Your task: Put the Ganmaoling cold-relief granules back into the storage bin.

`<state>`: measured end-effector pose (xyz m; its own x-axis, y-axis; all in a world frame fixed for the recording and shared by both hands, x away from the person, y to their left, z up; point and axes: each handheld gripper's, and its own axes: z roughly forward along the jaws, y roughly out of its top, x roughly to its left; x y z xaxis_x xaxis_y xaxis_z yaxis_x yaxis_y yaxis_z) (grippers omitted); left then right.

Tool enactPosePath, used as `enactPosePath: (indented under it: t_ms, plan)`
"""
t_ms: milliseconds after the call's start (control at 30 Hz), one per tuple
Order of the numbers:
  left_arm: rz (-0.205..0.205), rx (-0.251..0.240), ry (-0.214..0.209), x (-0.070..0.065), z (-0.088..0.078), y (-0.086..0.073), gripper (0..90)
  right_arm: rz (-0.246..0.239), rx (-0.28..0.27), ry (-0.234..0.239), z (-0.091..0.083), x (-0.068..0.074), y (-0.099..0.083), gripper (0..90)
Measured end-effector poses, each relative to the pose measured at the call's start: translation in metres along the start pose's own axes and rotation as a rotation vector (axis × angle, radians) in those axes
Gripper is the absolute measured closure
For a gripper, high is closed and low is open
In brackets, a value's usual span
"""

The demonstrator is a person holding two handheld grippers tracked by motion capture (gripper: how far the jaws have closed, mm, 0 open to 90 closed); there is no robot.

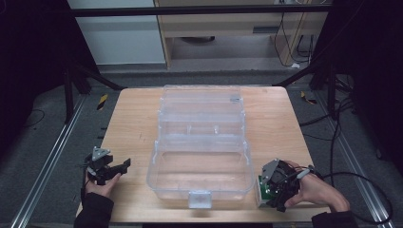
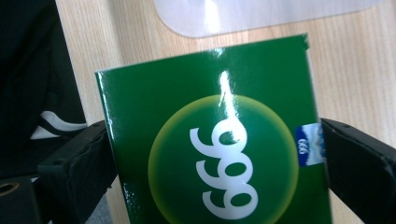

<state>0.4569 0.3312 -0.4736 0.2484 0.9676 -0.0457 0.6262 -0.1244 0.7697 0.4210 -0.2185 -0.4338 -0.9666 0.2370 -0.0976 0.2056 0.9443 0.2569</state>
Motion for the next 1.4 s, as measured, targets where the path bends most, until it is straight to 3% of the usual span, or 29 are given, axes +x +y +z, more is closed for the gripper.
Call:
enactPosePath:
  t_ms: [733,1200,1400]
  plan:
    - [0.001,0.000,0.001,0.000,0.000,0.000,23.5,-0.016,0.034,0.025,0.010,-0.003,0.000,10.0]
    - [-0.002,0.001,0.001,0.000,0.000,0.000,23.5,0.033,0.027,0.042,0.001,-0.003,-0.003,16.1]
    - [-0.003,0.004,-0.001,0.000,0.001,0.000,23.5,0.049,-0.004,0.015,-0.013,-0.002,-0.005,16.1]
